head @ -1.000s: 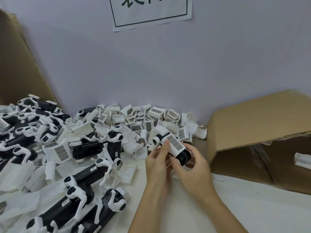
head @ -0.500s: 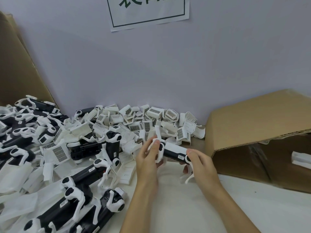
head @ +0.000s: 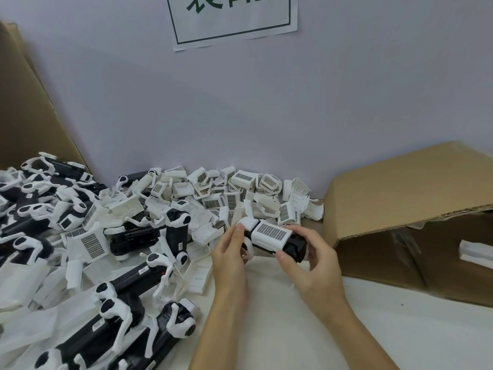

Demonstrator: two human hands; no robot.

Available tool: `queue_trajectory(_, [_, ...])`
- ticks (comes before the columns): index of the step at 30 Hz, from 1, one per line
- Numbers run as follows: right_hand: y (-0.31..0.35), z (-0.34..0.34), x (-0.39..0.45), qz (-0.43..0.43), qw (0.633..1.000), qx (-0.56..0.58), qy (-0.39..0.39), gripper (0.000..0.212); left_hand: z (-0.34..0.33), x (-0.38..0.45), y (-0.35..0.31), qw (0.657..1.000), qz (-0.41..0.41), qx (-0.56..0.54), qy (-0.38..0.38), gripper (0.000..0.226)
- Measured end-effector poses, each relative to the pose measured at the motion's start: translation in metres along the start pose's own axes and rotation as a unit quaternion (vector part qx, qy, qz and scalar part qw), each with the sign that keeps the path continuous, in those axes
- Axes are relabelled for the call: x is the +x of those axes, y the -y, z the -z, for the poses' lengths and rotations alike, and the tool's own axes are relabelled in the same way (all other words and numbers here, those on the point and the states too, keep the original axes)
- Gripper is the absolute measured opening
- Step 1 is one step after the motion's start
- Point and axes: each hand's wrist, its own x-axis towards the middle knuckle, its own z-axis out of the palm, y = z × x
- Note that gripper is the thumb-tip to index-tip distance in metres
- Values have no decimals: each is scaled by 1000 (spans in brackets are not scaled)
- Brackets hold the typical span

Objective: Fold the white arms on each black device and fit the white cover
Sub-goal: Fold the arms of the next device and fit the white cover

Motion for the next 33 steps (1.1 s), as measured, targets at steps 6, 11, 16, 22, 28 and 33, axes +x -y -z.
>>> queue_trajectory(6, [-4,-1,-1,7,1000,-7,12,40,3,1,0,1000,-9,12,-7,24])
queue_trajectory(11, [-1,3,2,-90,990,97,-47,25,4,1,-7,1000,-6,-18,14,40])
queue_trajectory(16, [7,2,5,-252,929,268,-52,33,4,-4,-20,984,7,-106,144,22])
queue_trajectory(22, [12,4,5,-358,862,360,10,47,-3,-9,-27,966,7,-94,241,38])
queue_trajectory(28, [12,3,6,-358,873,332,16,50,-2,-8,-25,970,3,-78,231,36])
queue_trajectory(33, [14,1,6,-382,870,308,49,62,-1,-6,-19,974,23,-80,213,42])
